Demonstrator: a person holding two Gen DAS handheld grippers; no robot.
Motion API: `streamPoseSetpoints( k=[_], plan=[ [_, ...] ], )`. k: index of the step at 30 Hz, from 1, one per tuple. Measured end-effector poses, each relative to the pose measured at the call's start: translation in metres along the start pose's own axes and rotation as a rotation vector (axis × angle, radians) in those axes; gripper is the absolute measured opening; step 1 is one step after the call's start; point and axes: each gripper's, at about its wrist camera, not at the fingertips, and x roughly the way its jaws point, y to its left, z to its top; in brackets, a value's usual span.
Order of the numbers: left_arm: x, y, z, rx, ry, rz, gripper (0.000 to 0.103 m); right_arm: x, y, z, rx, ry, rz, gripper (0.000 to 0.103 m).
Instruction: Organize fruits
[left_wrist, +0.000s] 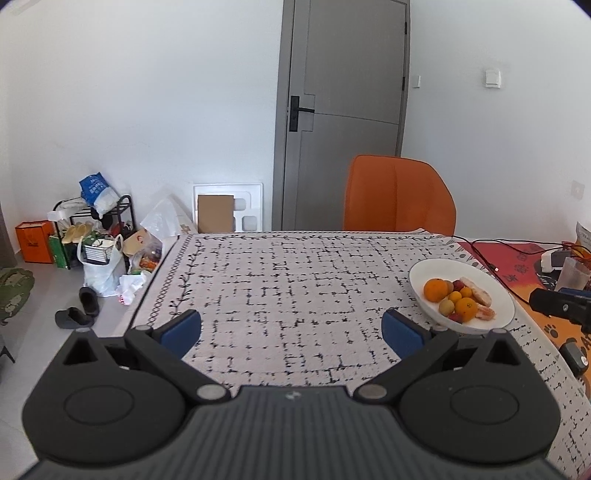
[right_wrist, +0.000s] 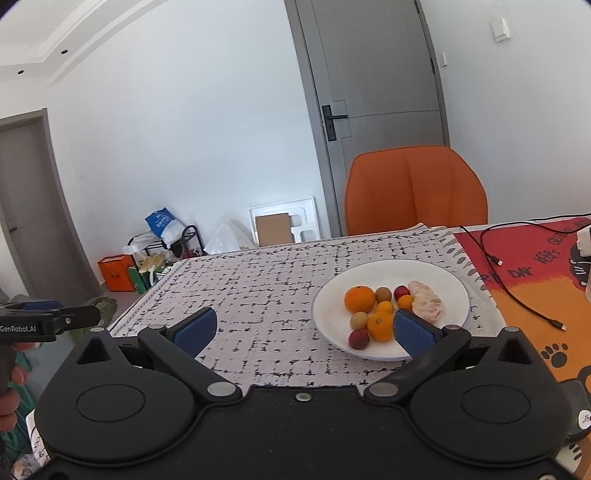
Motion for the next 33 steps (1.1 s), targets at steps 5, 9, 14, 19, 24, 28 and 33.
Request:
streamPoseSetpoints(
  k=[5, 9, 14, 19, 24, 28, 33],
  plan=[
    [-0.012, 0.009, -0.008, -0.012, 0.005, 0.022, 0.103, -0.004, 0.008, -0.005, -0.003, 0.005, -0.014, 0.103],
    [-0.017, 0.013, -0.015, -0.021, 0.015, 0.039, 0.103, -0.008, 0.014, -0.011, -0.006, 0.004, -0.022, 0.103],
    [-0.024, 0.017, -0.024, -0.026, 0.017, 0.046, 0.103, -0.013, 0.02, -0.019, 0.004, 0.016, -0.033, 0.103],
    [-0.021, 0.019, -0.027, -0.021, 0.029, 0.042, 0.103, -0.013, 0.024, -0.027, -0.022, 0.031, -0.026, 0.103],
    [-0.017, 0.019, -0.03, -0.023, 0.044, 0.042, 0.103, -0.011, 0.023, -0.03, -0.017, 0.039, -0.016, 0.103],
    [-0.016, 0.017, -0.032, -0.016, 0.049, 0.039, 0.103, -0.011, 0.025, -0.03, -0.023, 0.041, -0.015, 0.103],
    [-0.016, 0.016, -0.033, -0.013, 0.05, 0.039, 0.103, -0.009, 0.023, -0.031, -0.016, 0.049, -0.016, 0.103]
  ],
)
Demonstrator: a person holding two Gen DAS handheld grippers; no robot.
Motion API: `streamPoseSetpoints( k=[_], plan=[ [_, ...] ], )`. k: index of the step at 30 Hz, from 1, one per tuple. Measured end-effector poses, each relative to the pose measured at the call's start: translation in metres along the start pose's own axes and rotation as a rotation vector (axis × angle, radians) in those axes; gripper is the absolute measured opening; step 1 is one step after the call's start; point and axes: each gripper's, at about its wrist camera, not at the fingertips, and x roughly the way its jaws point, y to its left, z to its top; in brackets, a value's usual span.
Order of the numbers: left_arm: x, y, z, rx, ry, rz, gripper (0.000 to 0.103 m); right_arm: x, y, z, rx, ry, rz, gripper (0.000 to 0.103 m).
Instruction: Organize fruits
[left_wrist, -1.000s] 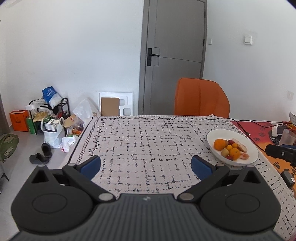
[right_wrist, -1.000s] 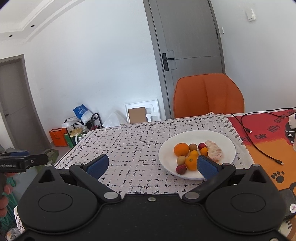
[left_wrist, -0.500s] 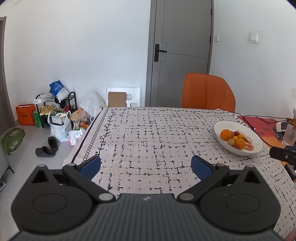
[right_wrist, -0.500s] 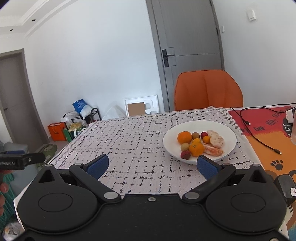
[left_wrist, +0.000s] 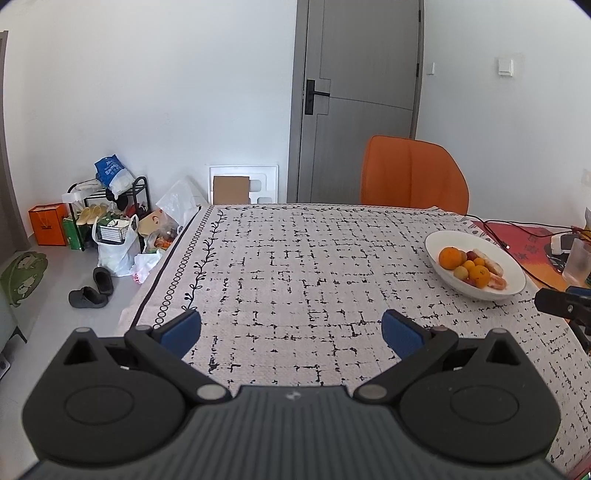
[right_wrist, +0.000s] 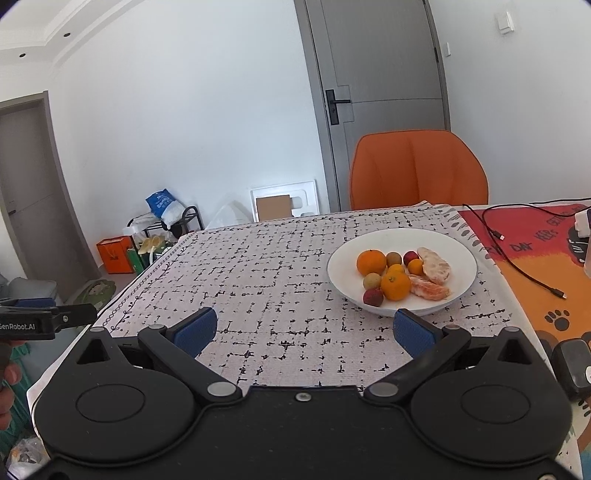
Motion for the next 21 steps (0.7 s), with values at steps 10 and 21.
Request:
streamPoseSetpoints(
  k=[10, 21],
  plan=[
    [0.001, 0.0007, -0.0003, -0.003, -0.001, 0.002, 0.103, 0.0006, 0.0077, -0.0004, -0.022, 0.007, 0.017, 0.103],
    [0.0047, 0.0058, -0.0015, -0.01, 0.009, 0.008, 0.103, 0.0035, 0.0088, -0.0015, -0.017, 0.009, 0.016, 0.103]
  ],
)
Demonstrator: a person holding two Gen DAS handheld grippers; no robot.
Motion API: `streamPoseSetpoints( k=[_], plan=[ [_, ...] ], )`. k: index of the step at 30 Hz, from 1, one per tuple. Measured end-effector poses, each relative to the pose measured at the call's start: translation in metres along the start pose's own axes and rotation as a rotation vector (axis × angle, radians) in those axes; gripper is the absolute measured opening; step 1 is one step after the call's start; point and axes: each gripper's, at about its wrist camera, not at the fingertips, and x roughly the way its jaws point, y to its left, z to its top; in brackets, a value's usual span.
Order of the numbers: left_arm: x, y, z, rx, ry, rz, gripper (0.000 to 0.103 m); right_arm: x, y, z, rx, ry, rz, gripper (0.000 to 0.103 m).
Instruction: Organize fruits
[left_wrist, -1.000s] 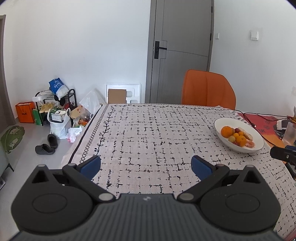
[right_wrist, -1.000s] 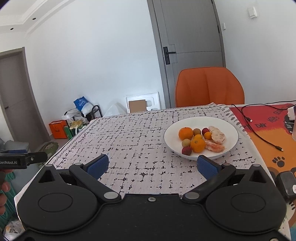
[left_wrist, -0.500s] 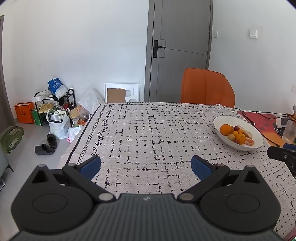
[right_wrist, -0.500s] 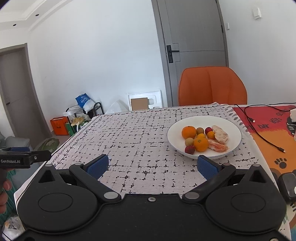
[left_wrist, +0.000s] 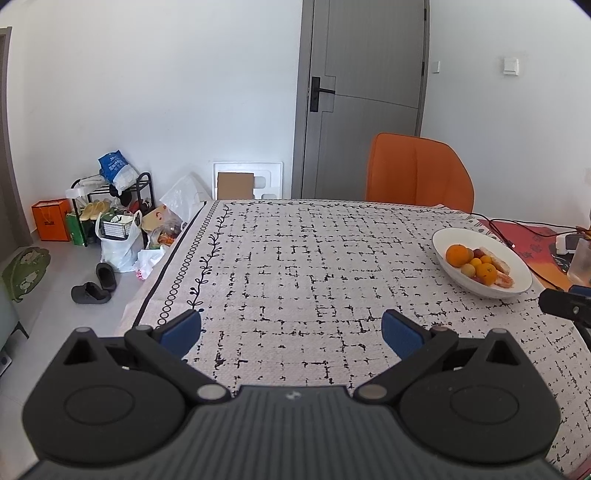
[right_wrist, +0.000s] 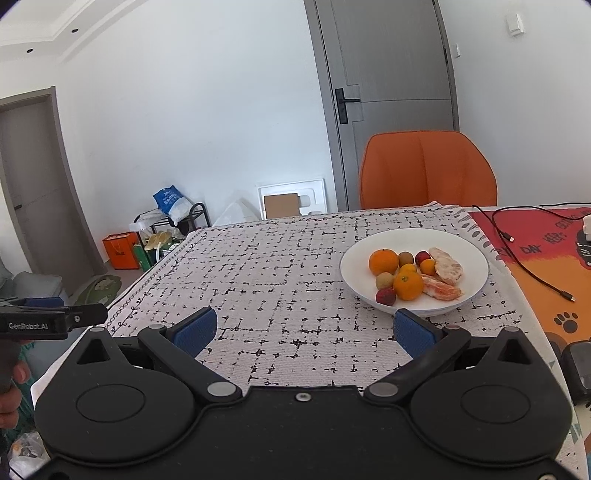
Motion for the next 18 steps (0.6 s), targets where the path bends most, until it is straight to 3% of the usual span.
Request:
streamPoseSetpoints(
  k=[18],
  plan=[
    [0.0028, -0.001, -0.0005, 0.002, 0.008, 0.002, 0.103, 0.0044, -0.0055, -0.0043, 0.022, 0.011, -0.012, 0.103]
  ],
)
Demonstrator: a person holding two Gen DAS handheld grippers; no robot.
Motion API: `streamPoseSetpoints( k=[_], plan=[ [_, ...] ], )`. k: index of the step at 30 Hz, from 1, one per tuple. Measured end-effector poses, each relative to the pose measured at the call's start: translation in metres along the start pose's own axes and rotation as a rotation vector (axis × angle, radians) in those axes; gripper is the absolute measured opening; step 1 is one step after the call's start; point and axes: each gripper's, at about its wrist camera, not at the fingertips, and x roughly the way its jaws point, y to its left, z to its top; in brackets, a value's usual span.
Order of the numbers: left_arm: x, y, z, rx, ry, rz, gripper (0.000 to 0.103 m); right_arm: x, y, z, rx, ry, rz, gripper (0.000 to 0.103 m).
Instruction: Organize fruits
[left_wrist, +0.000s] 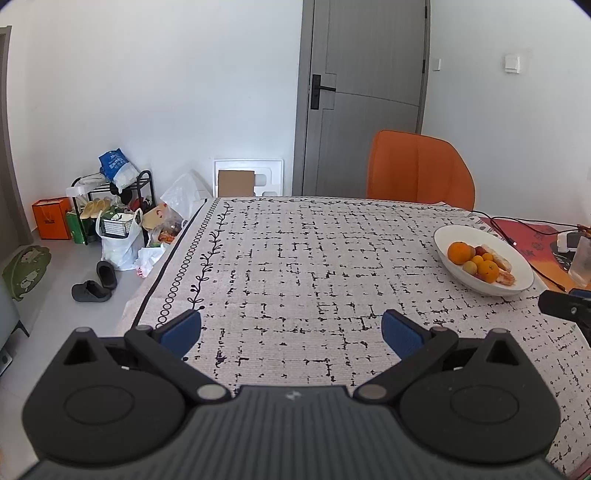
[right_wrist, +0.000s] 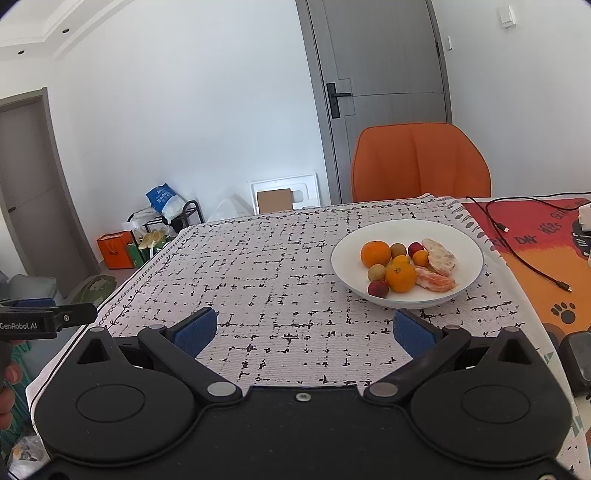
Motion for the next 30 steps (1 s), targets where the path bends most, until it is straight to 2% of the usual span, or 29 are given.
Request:
streamPoseSetpoints(
  k=[30],
  plan=[
    [-0.0043, -0.001, -0.001, -0.001, -0.006, -0.029, 0.103, 0.0054, -0.0026, -0.0033, -0.003, 0.017, -0.018, 0.103]
  ],
)
